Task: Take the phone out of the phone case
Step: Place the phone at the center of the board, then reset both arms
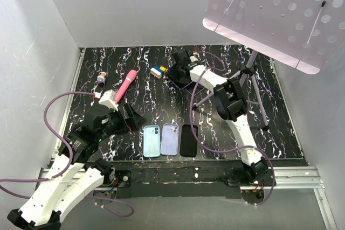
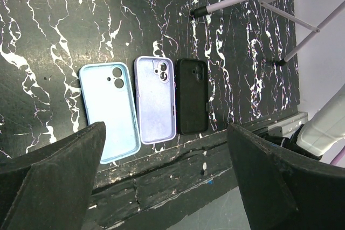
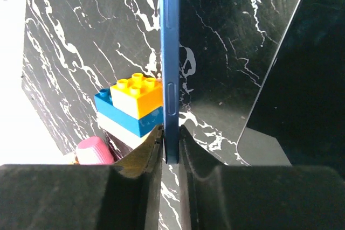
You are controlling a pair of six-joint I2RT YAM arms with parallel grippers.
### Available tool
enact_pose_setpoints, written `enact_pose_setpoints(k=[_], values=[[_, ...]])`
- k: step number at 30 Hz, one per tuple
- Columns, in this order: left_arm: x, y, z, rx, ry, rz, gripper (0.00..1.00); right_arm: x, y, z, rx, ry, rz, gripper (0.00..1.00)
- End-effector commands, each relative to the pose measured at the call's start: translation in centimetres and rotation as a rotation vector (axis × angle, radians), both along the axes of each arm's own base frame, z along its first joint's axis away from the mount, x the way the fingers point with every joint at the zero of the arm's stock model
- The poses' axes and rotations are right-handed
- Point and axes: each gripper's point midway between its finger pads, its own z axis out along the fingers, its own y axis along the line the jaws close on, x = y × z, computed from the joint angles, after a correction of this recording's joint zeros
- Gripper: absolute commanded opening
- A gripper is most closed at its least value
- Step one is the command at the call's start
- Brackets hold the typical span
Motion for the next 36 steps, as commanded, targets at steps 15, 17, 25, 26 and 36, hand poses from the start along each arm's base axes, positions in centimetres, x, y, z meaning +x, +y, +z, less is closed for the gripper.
enact_pose_setpoints(k=[15, 17, 25, 26, 36], values=[[0.0, -0.2, 2.4, -0.035, -0.055, -0.009, 0.96, -4.5, -2.4, 6.1, -0.069, -0.037, 0.318, 0.64], [0.3, -0.3, 2.9, -0.040, -0.068, -0.007, 0.97, -6.5, -3.4, 7.8, -0.089, -0.081, 0.406, 0.64], [2.6, -1.4, 6.2, -0.083, -0.170, -0.001, 0.98, -17.2, -10.7, 14.0, -0.330, -0.244, 0.692, 0.72], [3.0, -1.3, 7.1, -0.091, -0.194, 0.012, 0.98, -18.6, -12.4, 14.2, -0.371, -0.272, 0.683, 0.78], [4.5, 3.4, 17.9, -0.134, -0.559, 0.244, 0.98, -29.5, -26.5, 25.6, -0.597, -0.701, 0.378, 0.85]])
